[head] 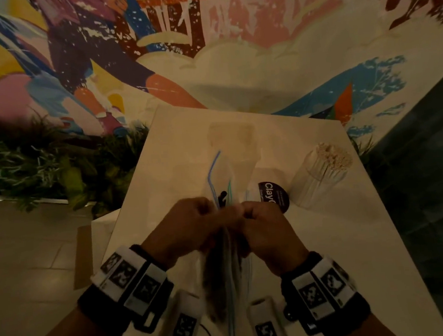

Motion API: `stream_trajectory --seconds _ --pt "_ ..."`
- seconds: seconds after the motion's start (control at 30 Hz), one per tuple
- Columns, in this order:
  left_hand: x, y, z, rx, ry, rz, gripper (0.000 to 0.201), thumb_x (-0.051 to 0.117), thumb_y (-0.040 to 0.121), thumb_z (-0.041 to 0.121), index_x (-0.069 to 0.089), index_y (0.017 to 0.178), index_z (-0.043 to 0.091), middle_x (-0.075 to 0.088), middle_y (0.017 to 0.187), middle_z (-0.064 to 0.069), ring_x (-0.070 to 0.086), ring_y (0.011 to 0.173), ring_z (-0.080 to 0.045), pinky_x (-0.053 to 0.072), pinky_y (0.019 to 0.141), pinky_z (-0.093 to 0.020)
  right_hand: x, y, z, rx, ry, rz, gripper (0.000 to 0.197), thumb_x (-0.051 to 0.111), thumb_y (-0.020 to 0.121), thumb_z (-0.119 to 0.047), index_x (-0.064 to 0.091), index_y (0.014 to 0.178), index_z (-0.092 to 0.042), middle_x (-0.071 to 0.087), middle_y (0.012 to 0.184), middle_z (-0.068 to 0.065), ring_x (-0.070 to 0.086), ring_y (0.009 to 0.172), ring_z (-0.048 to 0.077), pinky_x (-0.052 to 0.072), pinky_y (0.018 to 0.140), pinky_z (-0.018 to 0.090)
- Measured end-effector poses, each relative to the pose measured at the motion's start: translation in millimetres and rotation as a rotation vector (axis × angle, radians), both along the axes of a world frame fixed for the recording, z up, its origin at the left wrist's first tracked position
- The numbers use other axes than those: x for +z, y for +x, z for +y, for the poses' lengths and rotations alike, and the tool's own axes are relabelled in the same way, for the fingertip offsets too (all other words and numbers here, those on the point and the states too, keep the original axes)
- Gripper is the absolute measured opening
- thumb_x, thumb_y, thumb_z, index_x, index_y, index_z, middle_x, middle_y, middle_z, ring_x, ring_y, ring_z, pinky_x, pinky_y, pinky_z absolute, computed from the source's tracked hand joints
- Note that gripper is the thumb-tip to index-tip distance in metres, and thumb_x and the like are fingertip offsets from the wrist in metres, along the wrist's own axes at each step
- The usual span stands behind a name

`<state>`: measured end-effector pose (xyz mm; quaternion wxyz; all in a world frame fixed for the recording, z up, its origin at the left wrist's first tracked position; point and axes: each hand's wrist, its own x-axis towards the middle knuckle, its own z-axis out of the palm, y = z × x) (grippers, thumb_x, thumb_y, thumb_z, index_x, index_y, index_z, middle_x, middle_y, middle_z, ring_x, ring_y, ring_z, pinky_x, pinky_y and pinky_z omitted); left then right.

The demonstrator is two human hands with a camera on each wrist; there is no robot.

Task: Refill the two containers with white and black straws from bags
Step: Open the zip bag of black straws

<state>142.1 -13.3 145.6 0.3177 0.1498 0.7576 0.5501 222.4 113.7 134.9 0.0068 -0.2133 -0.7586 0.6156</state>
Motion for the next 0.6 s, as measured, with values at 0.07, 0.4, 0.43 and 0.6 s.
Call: stream_trajectory --seconds 0.07,0.4,0.43,0.6 --pt "0 6 -2 -0.047 0.012 -0.048 0.045 0.065 0.077 0.041 0.057 0.076 -0.004 0.062 0.07 -0.027 0.063 0.059 -0.026 0.053 0.054 -0.03 -4 -1 -3 -0.019 -0.111 -0.008 0.017 0.059 0.093 -0.013 0.065 0.08 -0.004 0.066 0.067 0.012 0.063 0.054 0.02 0.05 0.048 0.029" --pt "-42 -22 -61 0.22 0.572 -0.749 0.051 0.085 0.053 0.028 0.066 0.096 0.007 0.06 0.105 -0.019 0.065 0.076 -0.023 0.059 0.057 -0.03 -14 21 60 -0.438 -0.989 0.004 0.01 0.061 0.07 -0.011 0.052 0.067 -0.016 0.027 0.041 -0.007 0.02 0.027 0.004 0.013 0.031 0.016" --pt "-46 -21 -60 0.221 0.568 -0.716 0.052 0.081 0.058 0.028 0.059 0.102 0.009 0.053 0.112 -0.017 0.06 0.082 -0.025 0.059 0.06 -0.031 -16 20 60 -0.432 -0.982 -0.021 0.011 0.051 0.078 -0.012 0.049 0.068 -0.017 0.026 0.042 -0.007 0.019 0.027 0.005 0.013 0.03 0.016" --pt "-55 -38 -73 0.401 0.551 -0.338 0.053 0.071 0.064 -0.001 0.051 0.104 0.028 0.062 0.108 0.0 0.056 0.111 -0.028 0.057 0.074 -0.037 -16 16 59 -0.24 -0.974 -0.051 0.019 0.065 0.072 -0.02 0.048 0.066 -0.016 0.027 0.04 -0.009 0.02 0.027 0.004 0.009 0.033 0.014"
